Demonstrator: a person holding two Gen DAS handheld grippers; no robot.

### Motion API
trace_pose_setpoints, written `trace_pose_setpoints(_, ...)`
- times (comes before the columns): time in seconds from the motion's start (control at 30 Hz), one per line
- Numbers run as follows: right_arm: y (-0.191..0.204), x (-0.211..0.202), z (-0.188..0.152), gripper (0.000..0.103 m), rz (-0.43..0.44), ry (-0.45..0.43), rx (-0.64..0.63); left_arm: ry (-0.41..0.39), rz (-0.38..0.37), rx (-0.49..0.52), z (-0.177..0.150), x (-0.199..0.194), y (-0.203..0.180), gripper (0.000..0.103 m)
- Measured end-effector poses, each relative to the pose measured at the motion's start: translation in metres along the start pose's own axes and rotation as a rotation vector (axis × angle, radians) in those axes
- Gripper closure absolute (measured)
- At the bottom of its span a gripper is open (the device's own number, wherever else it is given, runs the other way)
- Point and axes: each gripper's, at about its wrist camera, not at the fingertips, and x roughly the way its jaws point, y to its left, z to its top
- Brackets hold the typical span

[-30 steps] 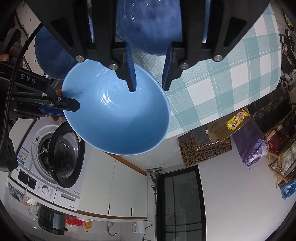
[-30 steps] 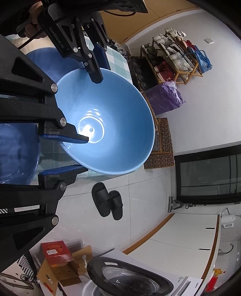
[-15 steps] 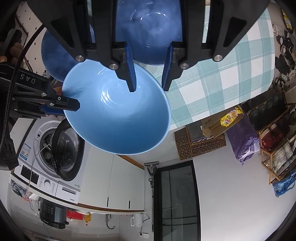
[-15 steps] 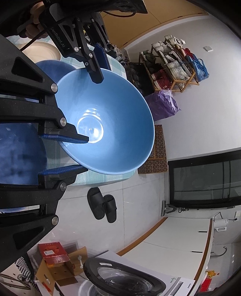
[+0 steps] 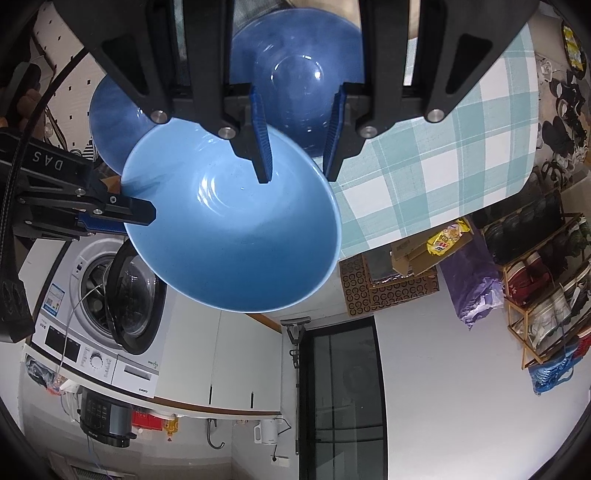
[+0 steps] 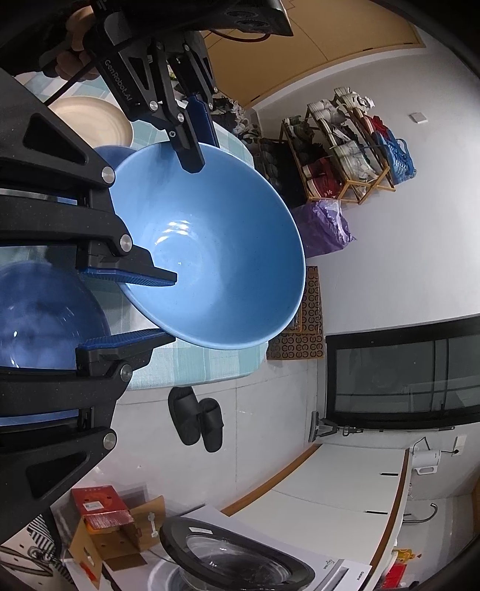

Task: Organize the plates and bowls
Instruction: 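Carry the held bowl over another light-blue bowl and lower it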

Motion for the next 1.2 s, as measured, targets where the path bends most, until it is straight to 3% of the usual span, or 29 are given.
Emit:
trace_pose_setpoints(0.47,0.034,-0.008,-0.021,0.079,0.04,0.017,-0.024,0.001,0.026,-0.017,-0.024,-0.021,0.01,0.076)
trace_pose_setpoints(1.2,0.065,0.03,-0.044,0.079,0.071,0.092,-0.061,0.056,0.053,-0.062,-0.063,-0.014,0.031,0.076)
